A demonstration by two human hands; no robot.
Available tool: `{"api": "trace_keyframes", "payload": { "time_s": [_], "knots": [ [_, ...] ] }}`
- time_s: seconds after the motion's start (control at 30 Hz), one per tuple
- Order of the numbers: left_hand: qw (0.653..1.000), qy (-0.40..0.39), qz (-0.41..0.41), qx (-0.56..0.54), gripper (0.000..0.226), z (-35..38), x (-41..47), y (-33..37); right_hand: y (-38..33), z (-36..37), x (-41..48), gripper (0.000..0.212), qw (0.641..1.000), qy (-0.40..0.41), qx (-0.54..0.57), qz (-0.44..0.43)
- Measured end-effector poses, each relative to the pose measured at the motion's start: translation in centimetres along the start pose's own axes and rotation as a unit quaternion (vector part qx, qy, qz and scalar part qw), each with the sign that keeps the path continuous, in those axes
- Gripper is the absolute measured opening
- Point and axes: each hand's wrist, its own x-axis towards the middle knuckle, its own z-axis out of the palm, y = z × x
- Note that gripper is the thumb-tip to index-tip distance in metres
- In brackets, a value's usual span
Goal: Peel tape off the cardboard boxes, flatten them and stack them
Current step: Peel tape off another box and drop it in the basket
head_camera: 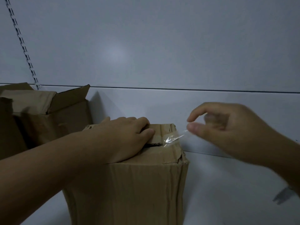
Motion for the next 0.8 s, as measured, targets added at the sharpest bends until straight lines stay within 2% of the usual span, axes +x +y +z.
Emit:
{"api": "trace_keyframes", "payload": {
  "time_s": [0.1, 0.17, 0.23, 0.33, 0.43, 0.5, 0.6, 0.7, 0.8],
  "knots": [
    [1.000, -0.003, 0.001, -0.001, 0.035, 0.0, 0.0, 0.2, 0.5, -2.6, 0.5, 0.049, 0.999, -0.006, -0.028, -0.015],
    [1.000, 0.001, 0.003, -0.006, 0.034, -0.1, 0.0, 0.2, 1.0, -3.2, 0.5, 0.048, 0.999, -0.022, -0.020, -0.017],
    [1.000, 0.004, 0.006, -0.010, 0.035, -0.1, 0.0, 0.3, 1.4, -2.9, 0.4, 0.040, 0.994, -0.071, 0.088, -0.011],
    [1.000, 0.007, 0.009, -0.008, 0.035, 0.0, 0.0, 0.3, 0.8, -1.6, 0.4, 0.019, 0.939, -0.119, 0.321, 0.023],
    [1.000, 0.015, 0.011, -0.008, 0.033, 0.0, -0.1, 0.3, -0.1, -0.5, 0.5, 0.018, 0.906, -0.069, 0.413, 0.059],
    [1.000, 0.016, 0.014, -0.011, 0.034, 0.0, -0.2, 0.3, -0.1, 0.5, 0.7, 0.020, 0.894, -0.023, 0.438, 0.093],
    [0.999, 0.022, 0.020, -0.012, 0.035, 0.1, -0.3, 0.3, 0.3, 1.9, 0.8, 0.027, 0.881, 0.005, 0.450, 0.144],
    [1.000, 0.023, 0.016, -0.013, 0.034, 0.1, -0.3, 0.4, 1.3, 2.9, 0.6, 0.029, 0.899, -0.008, 0.398, 0.183],
    [0.999, 0.020, 0.020, -0.020, 0.034, 0.0, -0.4, 0.5, 1.6, 3.3, 0.5, 0.036, 0.916, -0.057, 0.352, 0.184]
  ]
}}
